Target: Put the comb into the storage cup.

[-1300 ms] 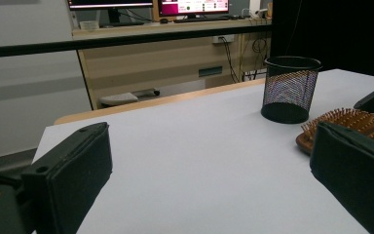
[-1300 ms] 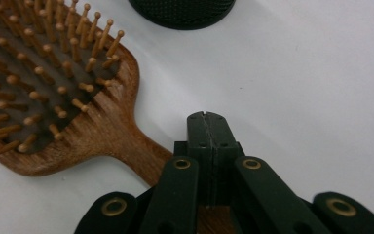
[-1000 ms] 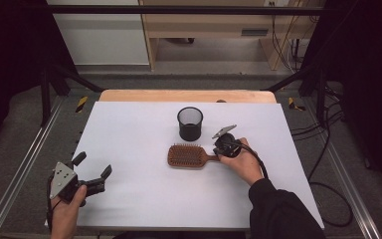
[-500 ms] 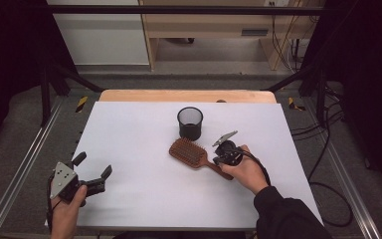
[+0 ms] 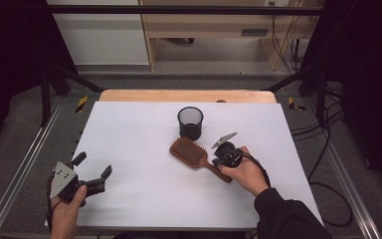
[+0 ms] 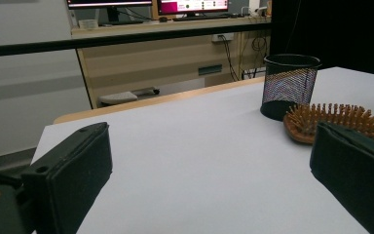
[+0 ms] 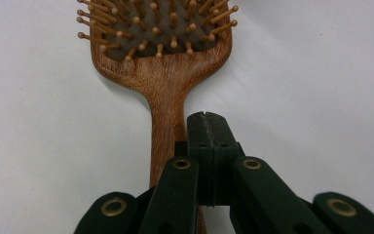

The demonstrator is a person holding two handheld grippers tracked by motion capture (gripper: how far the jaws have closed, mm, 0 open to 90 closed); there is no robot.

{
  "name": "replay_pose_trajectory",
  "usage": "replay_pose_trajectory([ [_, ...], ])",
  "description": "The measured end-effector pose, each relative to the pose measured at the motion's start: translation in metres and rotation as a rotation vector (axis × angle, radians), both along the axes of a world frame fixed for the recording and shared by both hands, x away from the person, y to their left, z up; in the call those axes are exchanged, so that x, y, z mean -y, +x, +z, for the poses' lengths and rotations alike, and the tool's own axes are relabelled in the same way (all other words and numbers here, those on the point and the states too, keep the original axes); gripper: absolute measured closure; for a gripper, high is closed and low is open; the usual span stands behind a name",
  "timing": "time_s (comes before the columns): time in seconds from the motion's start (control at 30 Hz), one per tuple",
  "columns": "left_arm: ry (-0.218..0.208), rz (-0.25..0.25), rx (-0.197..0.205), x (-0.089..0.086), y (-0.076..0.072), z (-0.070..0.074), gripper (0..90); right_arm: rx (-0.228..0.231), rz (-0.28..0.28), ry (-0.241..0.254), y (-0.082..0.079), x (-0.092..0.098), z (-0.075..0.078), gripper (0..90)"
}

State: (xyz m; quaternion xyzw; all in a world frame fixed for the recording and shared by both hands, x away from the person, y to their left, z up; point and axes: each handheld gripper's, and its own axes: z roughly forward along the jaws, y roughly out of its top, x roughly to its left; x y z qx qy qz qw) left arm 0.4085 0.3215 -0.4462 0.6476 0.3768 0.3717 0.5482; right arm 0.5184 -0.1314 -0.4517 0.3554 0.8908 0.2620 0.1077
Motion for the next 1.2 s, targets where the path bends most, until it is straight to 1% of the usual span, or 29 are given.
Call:
replay_pose_trajectory([
  [0.5,0.004,0.000,-0.003,0.000,0.000,0.000,2.2,0.002,0.012,-0.010,0.003,-0.003,0.001,90.0],
  [0.67,0.004,0.000,-0.003,0.000,0.000,0.000,2.2,0.010,0.015,0.001,0.004,-0.003,0.009,89.8],
  [0.8,0.004,0.000,-0.003,0.000,0.000,0.000,2.1,0.005,0.027,0.022,0.003,-0.003,0.013,86.7],
  [0.97,0.005,0.000,-0.004,0.001,0.000,-0.001,2.1,-0.004,0.038,0.037,-0.001,-0.004,0.014,77.9],
  [1.03,0.005,0.000,-0.004,0.001,0.000,-0.001,2.1,-0.012,0.039,0.044,-0.002,-0.005,0.014,69.3],
  [1.1,0.005,0.000,-0.006,0.001,0.000,-0.001,2.2,-0.021,0.042,0.049,-0.003,-0.006,0.015,63.1],
  [1.17,0.006,0.000,-0.007,0.001,0.000,-0.001,2.2,-0.027,0.043,0.046,-0.003,-0.006,0.015,53.8],
  [1.2,0.006,0.000,-0.007,0.001,0.000,-0.001,2.2,-0.032,0.043,0.046,-0.002,-0.007,0.014,50.6],
])
